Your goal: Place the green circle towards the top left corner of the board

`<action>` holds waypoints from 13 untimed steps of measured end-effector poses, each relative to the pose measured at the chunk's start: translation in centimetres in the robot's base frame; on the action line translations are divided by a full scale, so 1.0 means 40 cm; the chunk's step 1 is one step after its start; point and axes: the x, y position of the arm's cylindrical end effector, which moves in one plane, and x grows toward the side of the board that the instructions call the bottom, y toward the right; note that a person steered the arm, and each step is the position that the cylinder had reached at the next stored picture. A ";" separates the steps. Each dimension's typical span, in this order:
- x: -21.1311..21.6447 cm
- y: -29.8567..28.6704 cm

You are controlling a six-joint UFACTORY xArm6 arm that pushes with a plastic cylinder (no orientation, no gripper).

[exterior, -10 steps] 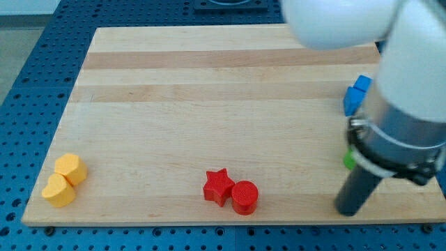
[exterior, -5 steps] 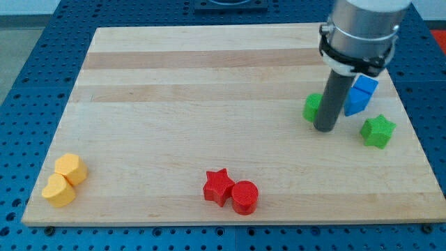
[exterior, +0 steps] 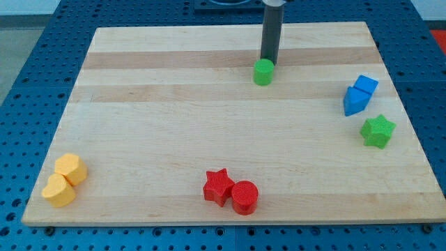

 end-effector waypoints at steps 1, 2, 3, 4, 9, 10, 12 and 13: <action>0.059 0.006; 0.102 0.010; 0.162 0.016; 0.228 0.019; -0.105 -0.462; -0.182 -0.601; -0.103 -0.626; -0.111 -0.707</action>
